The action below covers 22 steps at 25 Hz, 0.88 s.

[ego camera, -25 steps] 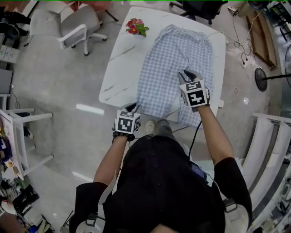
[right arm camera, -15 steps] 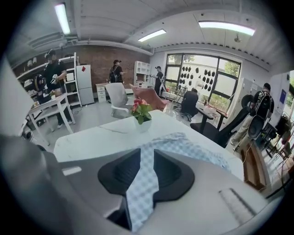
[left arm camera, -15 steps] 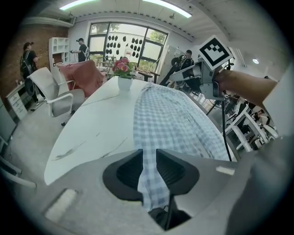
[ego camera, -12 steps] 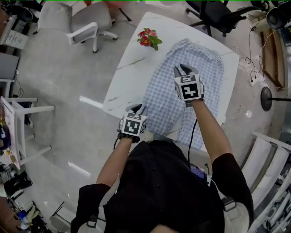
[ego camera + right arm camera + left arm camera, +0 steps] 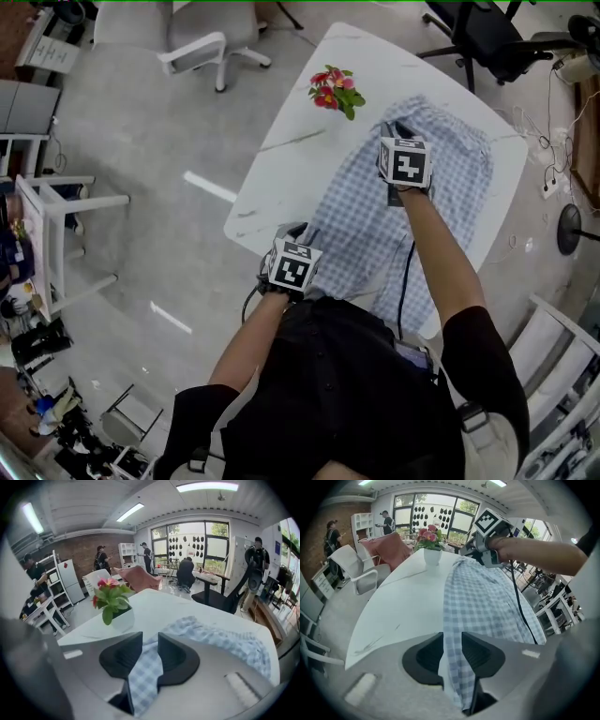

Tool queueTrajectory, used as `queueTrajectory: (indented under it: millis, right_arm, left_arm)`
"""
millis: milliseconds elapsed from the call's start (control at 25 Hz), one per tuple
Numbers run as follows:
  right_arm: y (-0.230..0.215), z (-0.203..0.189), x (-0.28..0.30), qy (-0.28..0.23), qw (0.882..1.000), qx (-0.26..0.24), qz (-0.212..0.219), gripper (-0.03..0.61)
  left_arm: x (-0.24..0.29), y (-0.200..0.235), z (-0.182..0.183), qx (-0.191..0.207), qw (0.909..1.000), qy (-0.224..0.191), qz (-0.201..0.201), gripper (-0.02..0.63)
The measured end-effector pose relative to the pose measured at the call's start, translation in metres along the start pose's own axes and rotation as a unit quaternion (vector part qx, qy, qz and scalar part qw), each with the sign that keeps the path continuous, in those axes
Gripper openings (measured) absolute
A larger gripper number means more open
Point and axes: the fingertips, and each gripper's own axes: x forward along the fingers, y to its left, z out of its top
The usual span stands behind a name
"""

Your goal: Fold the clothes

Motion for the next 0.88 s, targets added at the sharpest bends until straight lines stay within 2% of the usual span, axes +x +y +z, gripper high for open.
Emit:
queueTrajectory:
  millis: [240,360,440,760,880]
  right_arm:
    - [-0.021,-0.001,0.033,0.023,0.997,0.061,-0.03,0.175]
    - [-0.028,-0.001,0.044,0.03,0.996,0.076,-0.039,0.259]
    - [-0.029,-0.001,0.05,0.035,0.995,0.087,-0.038,0.287]
    - [-0.021,-0.008,0.065,0.061,0.994,0.085,-0.037,0.285]
    - [-0.026,-0.016,0.068,0.078,0.993,0.079,-0.049,0.241]
  left_arm:
    - [0.006,0.011,-0.01,-0.009,0.9997,0.02,0.009,0.133]
    - [0.005,0.013,-0.011,-0.004,0.9997,0.026,0.002,0.152]
    - [0.004,0.011,-0.011,-0.006,0.9996,0.027,-0.006,0.16]
    - [0.0,0.002,-0.032,-0.011,0.9982,0.054,-0.021,0.169]
    - [0.002,-0.001,-0.042,-0.011,0.9978,0.061,-0.022,0.168]
